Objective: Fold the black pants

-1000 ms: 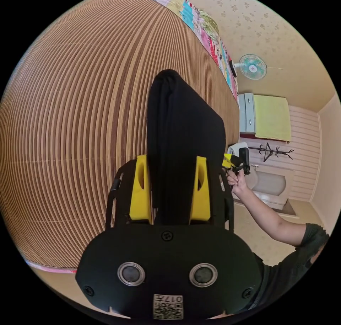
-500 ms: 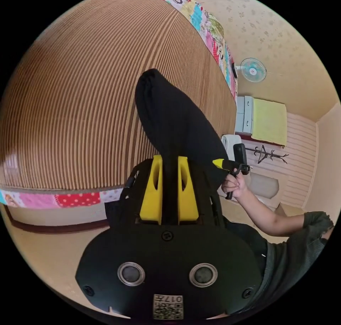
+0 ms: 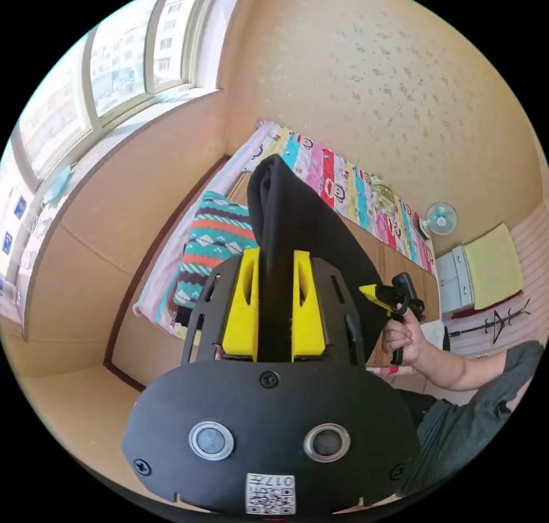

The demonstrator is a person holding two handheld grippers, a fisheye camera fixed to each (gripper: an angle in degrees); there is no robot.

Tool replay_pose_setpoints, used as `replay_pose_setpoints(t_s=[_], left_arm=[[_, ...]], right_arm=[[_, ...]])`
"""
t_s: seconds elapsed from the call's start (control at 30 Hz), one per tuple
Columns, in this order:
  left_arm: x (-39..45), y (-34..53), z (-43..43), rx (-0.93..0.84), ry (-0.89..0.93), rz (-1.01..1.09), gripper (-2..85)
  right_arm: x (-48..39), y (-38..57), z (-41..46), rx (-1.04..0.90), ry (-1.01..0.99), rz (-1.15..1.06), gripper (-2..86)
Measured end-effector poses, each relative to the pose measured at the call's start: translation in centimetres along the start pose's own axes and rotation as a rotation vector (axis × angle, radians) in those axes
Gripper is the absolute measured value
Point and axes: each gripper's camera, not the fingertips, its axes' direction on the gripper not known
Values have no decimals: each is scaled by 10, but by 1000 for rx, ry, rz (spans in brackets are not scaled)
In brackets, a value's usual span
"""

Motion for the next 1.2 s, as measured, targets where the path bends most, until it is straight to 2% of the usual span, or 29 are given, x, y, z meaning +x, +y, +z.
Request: replay_pose_setpoints(t_s=[0.1, 0.17, 0.23, 0.27, 0.3, 0.37, 0.43, 0.57, 0.63, 0.73, 0.83, 0.93, 1.2], left_arm=[[-64, -1, 29, 168, -71, -345, 85], [-75, 14, 71, 145, -109, -411, 76], [-77, 27, 143, -118, -250, -401, 63], [-69, 44, 166, -98, -284, -292, 57], [-59, 62, 160, 15, -325, -249, 53], [-52, 70, 157, 8, -348, -260, 51], [-46, 75, 151, -22, -376, -255, 51], [-47, 102, 136, -14, -305, -328, 51], [-48, 111, 129, -14, -265, -368, 48], [-42, 125, 121, -15, -250, -383, 48], [-35, 137, 120, -4, -292, -404, 53], [-32, 139, 122, -19, -328, -434, 56], [-48, 155, 118, -6, -294, -582, 56]], right_arm=[[27, -60, 51, -12, 266, 44, 71], [51, -73, 75, -118, 388, 79, 64], [68, -55, 75, -193, 385, -3, 31], [72, -47, 70, -211, 381, -25, 28], [82, -26, 55, -251, 401, -42, 21], [100, 11, 18, -288, 464, -41, 15], [129, 67, -51, -314, 549, 53, 9], [142, 158, -170, -195, 602, 259, 6], [121, 212, -233, -48, 619, 346, 6], [78, 257, -276, 118, 621, 338, 6], [42, 287, -283, 212, 647, 309, 5], [22, 307, -269, 263, 593, 276, 4], [-5, 320, -211, 234, 567, 284, 4]])
